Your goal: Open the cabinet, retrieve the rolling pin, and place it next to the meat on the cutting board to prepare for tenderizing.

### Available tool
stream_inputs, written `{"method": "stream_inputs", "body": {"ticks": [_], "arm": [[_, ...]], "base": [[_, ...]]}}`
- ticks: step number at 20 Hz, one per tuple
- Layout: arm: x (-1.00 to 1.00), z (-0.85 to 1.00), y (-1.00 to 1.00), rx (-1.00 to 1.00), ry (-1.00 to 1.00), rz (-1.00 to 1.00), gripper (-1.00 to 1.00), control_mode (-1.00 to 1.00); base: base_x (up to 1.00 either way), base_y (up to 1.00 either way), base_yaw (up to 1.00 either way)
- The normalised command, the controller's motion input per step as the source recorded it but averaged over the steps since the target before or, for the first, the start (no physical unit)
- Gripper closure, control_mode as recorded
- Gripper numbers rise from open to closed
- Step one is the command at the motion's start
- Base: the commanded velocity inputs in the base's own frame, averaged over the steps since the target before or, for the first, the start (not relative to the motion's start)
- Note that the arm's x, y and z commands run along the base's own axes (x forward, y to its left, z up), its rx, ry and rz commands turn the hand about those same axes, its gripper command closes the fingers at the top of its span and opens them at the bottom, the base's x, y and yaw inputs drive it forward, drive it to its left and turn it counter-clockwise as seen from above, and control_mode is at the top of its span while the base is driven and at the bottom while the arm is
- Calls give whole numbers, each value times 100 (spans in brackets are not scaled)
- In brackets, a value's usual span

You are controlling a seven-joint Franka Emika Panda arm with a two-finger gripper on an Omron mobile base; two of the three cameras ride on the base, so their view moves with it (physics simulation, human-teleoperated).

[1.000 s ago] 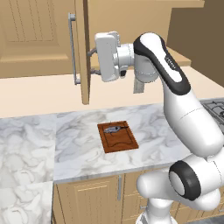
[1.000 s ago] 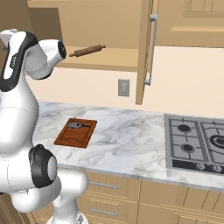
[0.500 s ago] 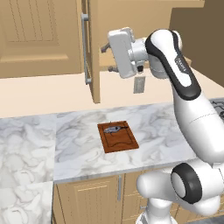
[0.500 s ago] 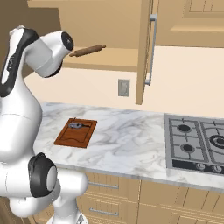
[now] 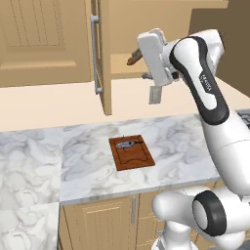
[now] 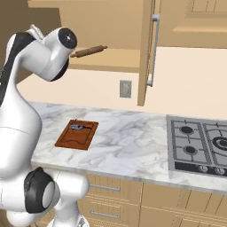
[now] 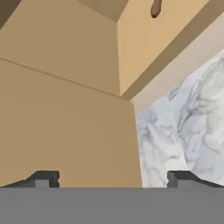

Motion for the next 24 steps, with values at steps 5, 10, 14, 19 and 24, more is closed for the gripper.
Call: {"method": "stream_inputs", "body": {"ticks": [5, 10, 14, 19, 24], "arm": [[26, 0, -54, -12, 10, -30, -100, -100], [55, 1, -41, -15, 11, -13, -100, -100], [65, 0, -28, -14, 8, 0, -100, -100], [68, 0, -17, -13, 7, 2, -100, -100], [34, 0, -3, -16, 1, 7, -100, -100]], "base": [[0, 0, 0], [0, 0, 0], [0, 0, 0], [0, 0, 0], [0, 0, 0]]}}
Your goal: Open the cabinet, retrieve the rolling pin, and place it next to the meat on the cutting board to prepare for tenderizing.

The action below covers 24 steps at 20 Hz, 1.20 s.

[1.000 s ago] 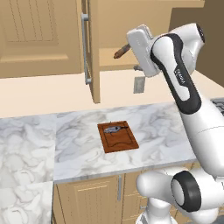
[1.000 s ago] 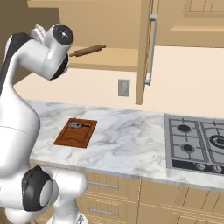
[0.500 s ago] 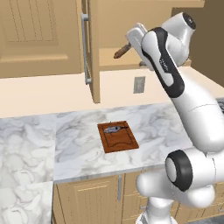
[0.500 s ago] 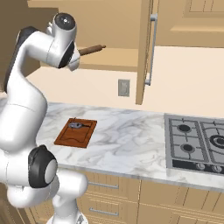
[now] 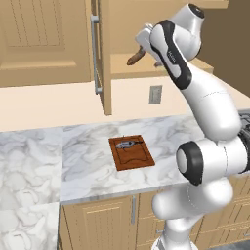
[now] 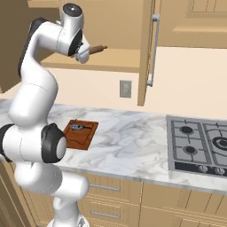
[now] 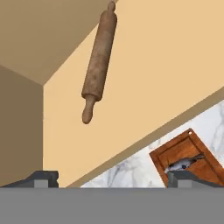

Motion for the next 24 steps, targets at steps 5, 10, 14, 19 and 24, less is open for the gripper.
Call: {"method": "stream_inputs", "body": {"ticks": [5, 10, 14, 19, 24], "arm": [[14, 0, 0, -21, 0, 3, -100, -100], [21, 0, 0, -21, 0, 0, -100, -100], [24, -6, 0, -15, 0, 0, -100, -100], [24, -12, 0, -12, 0, 0, -100, -100], [20, -21, 1, -10, -5, -1, -100, -100]], "base": [[0, 0, 0], [0, 0, 0], [0, 0, 0], [0, 0, 0], [0, 0, 0]]}}
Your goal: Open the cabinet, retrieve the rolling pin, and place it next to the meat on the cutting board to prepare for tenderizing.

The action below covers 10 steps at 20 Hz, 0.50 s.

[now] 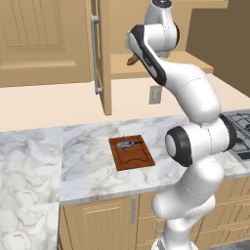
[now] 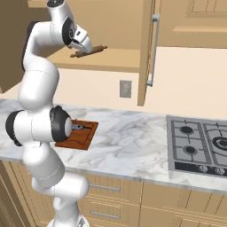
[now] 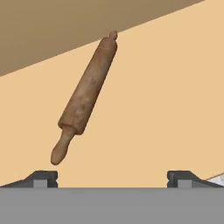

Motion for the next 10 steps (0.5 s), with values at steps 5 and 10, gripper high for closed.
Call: {"method": "stream_inputs", "body": {"ticks": [5, 10], "arm": [[32, -19, 6, -9, -3, -9, -100, -100], [40, -18, 9, -8, -4, -13, -100, -100]], "base": [[0, 0, 0], [0, 0, 0]]}}
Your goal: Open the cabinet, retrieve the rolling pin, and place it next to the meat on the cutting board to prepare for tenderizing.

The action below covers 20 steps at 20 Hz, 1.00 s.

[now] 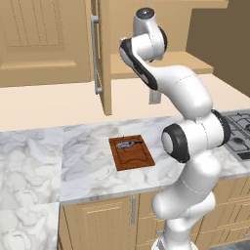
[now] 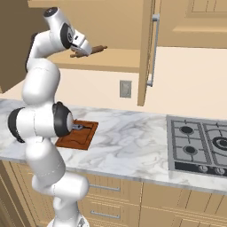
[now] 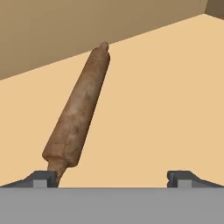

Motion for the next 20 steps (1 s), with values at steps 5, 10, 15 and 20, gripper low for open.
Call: {"method": "stream_inputs", "body": {"ticks": [5, 10, 15, 20], "arm": [[48, -3, 9, -3, -5, -9, -100, -100], [43, 0, 2, 0, -4, -1, -100, -100], [24, -3, 1, 0, 0, -2, -100, -100], [10, -7, 0, 0, 10, -6, -100, -100]], "base": [[0, 0, 0], [0, 0, 0], [0, 0, 0], [0, 0, 0]]}}
